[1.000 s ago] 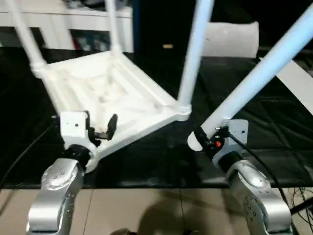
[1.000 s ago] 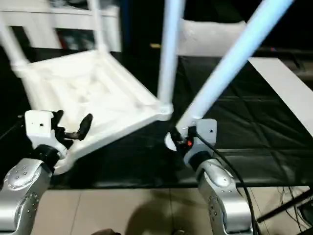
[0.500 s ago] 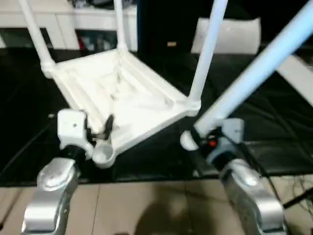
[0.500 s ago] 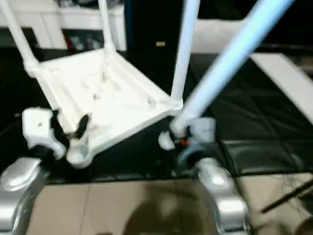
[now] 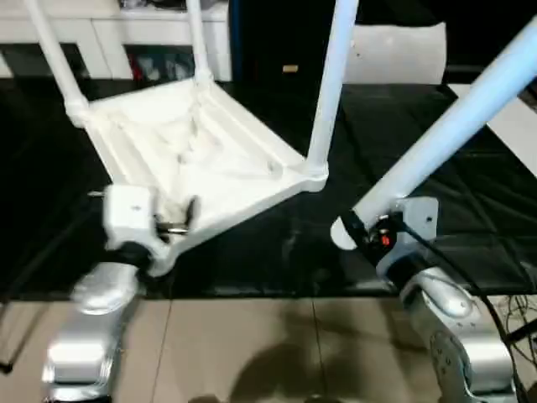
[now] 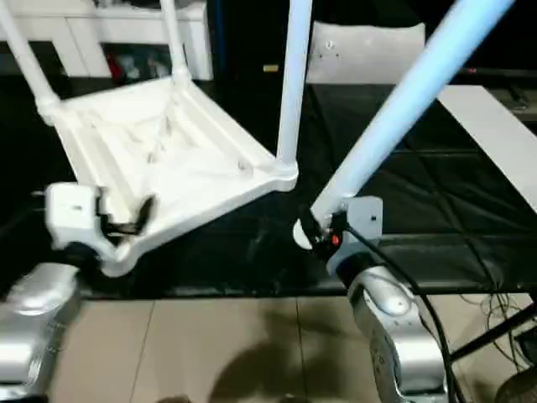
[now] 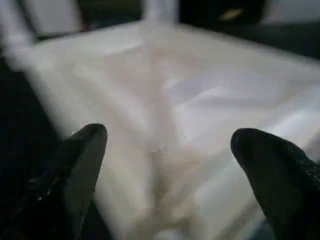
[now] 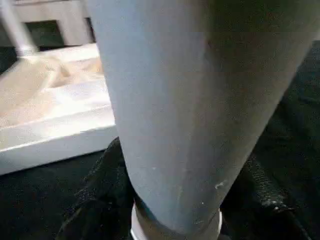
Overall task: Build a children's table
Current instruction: Rotate table base
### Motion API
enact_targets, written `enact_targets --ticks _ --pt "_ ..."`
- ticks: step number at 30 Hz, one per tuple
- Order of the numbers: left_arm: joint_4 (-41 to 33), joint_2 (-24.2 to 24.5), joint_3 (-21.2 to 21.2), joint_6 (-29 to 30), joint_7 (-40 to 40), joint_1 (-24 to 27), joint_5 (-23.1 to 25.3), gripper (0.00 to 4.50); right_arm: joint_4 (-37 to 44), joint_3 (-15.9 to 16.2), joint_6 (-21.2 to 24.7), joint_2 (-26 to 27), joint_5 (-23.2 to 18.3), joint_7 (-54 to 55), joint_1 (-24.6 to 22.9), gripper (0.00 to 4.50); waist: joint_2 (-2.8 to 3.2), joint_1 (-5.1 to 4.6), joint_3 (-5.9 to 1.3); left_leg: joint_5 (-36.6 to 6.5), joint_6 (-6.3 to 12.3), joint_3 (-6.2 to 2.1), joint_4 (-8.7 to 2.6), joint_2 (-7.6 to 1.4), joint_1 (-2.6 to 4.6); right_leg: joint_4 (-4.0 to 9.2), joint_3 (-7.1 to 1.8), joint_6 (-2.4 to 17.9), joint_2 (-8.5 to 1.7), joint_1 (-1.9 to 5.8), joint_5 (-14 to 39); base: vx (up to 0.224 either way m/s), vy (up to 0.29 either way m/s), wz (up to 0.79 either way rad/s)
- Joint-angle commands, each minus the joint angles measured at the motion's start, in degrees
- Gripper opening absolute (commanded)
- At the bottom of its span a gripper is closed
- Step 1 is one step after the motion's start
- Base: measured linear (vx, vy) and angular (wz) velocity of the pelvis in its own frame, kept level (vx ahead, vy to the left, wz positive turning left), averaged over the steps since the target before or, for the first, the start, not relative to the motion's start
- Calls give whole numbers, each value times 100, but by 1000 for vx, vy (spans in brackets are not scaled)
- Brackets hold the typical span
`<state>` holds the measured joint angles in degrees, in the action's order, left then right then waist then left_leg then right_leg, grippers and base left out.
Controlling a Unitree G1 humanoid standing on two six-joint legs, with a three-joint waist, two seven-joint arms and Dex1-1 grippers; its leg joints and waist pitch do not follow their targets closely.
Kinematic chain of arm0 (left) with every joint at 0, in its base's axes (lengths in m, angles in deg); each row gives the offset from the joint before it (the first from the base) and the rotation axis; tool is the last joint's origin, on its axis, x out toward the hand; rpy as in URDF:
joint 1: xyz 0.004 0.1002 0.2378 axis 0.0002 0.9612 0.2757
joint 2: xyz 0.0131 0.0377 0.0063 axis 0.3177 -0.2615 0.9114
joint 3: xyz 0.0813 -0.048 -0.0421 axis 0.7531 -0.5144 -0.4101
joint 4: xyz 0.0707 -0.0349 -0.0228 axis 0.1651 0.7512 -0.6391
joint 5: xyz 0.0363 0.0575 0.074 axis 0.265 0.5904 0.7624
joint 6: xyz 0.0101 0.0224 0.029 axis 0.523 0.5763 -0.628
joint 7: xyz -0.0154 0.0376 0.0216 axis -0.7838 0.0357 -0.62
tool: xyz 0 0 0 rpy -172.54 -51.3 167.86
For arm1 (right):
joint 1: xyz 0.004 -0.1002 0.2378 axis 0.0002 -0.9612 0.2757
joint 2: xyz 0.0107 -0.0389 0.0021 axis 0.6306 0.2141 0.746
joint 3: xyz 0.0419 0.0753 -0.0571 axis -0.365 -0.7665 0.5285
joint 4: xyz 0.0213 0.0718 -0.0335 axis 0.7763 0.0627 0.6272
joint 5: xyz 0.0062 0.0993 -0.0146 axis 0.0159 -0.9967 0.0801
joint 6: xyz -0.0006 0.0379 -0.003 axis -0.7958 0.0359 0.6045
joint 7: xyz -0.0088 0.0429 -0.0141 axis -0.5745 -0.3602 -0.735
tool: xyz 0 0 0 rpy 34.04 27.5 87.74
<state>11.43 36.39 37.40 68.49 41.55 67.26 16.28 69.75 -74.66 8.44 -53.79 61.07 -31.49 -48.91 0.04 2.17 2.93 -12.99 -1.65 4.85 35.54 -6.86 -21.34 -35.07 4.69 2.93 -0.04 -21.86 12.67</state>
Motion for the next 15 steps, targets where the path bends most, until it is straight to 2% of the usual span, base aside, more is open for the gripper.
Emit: enact_targets --ticks 1,2,3,4,5,6,7,8,10,15 --pt "35 52 -112 60 90 -111 99 450 23 56 23 -22 -86 -78 109 189 91 27 -313 -243 606 -221 -433 -683 48 468 -440 123 -823 303 470 0 0 0" --pt "217 236 -185 77 268 -202 346 450 32 44 48 -13 -119 -123 132 189 85 15 -297 -266 616 -211 -450 -709 40 454 -441 312 -837 298 377 0 0 0" --pt "262 279 -194 78 298 -221 389 450 25 44 17 -12 -105 -122 139 189 86 25 -264 -505 595 -161 -461 -699 49 474 -446 559 -869 285 478 0 0 0" --pt "448 427 -245 132 414 -310 517 450 -6 55 -81 -9 -36 -97 162 189 83 29 -240 -747 486 -97 -479 -665 41 496 -447 682 -887 302 775 0 0 0" --pt "479 449 -253 150 432 -327 527 450 -13 57 -96 -9 -21 -93 166 189 86 40 -236 -830 432 -67 -479 -651 60 515 -450 687 -890 293 942 0 0 0" --pt "685 548 -307 216 522 -437 574 450 -48 137 -66 -80 84 -119 186 189 63 29 -225 -916 321 -35 -503 -667 52 521 -453 693 -904 306 1134 0 0 0" --pt "798 588 -339 241 560 -501 603 450 -61 192 -9 -132 137 -152 198 189 90 38 -204 -1101 220 -17 -519 -678 98 542 -452 654 -896 268 1372 0 0 0" --pt "856 620 -321 237 554 -525 631 450 -66 208 1 -145 158 -155 202 189 83 26 -205 -1159 175 -18 -530 -691 105 533 -455 642 -897 269 1419 0 0 0" --pt "1287 873 -142 278 513 -684 892 450 -106 285 26 -188 252 -125 231 189 88 26 -238 -1015 117 -2 -539 -685 94 488 -463 678 -910 276 1112 0 0 0" --pt "1437 1099 209 563 149 -684 1034 450 -160 274 -99 -225 299 -152 248 189 125 40 -273 -747 124 20 -522 -706 79 422 -478 812 -965 299 491 0 0 0"
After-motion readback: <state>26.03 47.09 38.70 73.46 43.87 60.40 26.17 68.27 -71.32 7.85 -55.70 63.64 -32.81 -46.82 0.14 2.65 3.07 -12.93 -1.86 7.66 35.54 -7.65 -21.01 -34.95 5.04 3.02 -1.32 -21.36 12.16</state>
